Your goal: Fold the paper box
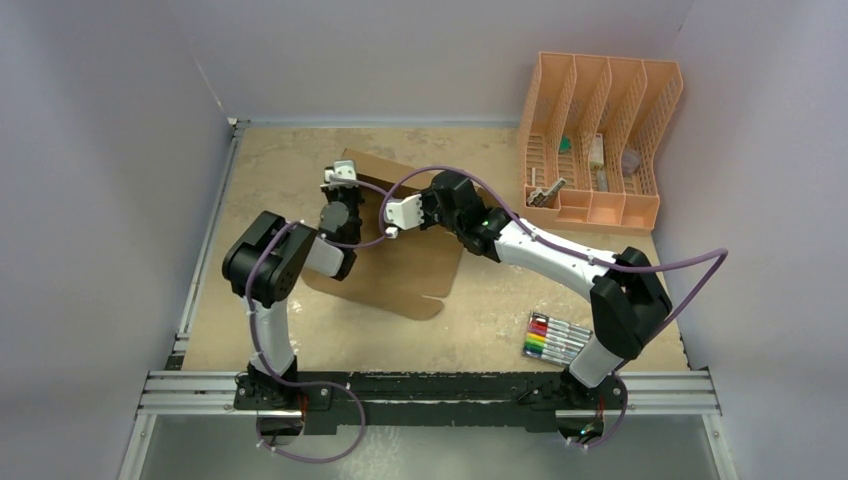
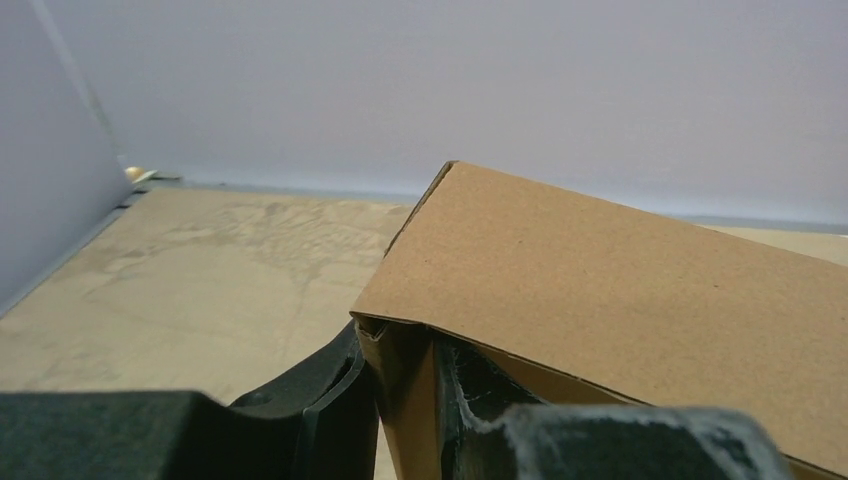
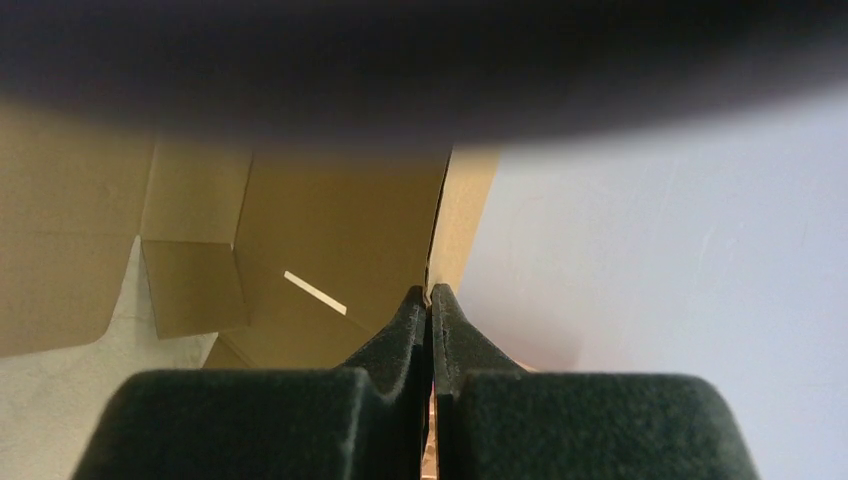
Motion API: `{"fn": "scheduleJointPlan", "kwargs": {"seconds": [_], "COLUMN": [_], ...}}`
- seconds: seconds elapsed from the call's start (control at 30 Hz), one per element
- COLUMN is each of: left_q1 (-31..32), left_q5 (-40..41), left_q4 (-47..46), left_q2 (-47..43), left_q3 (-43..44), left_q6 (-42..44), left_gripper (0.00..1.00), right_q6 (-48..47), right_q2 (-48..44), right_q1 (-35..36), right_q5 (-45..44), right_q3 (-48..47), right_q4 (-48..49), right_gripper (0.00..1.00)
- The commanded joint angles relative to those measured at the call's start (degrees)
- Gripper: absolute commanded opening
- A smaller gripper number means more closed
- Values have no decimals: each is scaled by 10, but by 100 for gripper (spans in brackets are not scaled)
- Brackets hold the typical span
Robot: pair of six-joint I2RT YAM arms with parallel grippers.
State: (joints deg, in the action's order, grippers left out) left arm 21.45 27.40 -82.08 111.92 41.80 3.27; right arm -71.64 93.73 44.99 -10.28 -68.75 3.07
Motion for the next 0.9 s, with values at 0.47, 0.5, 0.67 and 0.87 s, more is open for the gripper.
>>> {"fn": "scheduleJointPlan", "kwargs": {"seconds": [0.47,0.5,0.67,0.87], "left_q1": [76,76,76,76], "left_q5": [415,424,508,573], "left_q4": [-70,-65,-68,-169], "left_q2": [11,9,12,36], "left_q3": [26,23,31,69], "left_q6": [115,105,121,241], "left_gripper": [18,18,20,20], "right_q6": [50,51,57,62], "right_q2": [0,-1,-4,-12], "right_q1": [9,10,10,9], "right_q5": [66,67,67,66], "right_q3": [-10,-10,-5,9], "right_q4": [-53,-52,-46,-39], "right_gripper": [0,0,0,0]}}
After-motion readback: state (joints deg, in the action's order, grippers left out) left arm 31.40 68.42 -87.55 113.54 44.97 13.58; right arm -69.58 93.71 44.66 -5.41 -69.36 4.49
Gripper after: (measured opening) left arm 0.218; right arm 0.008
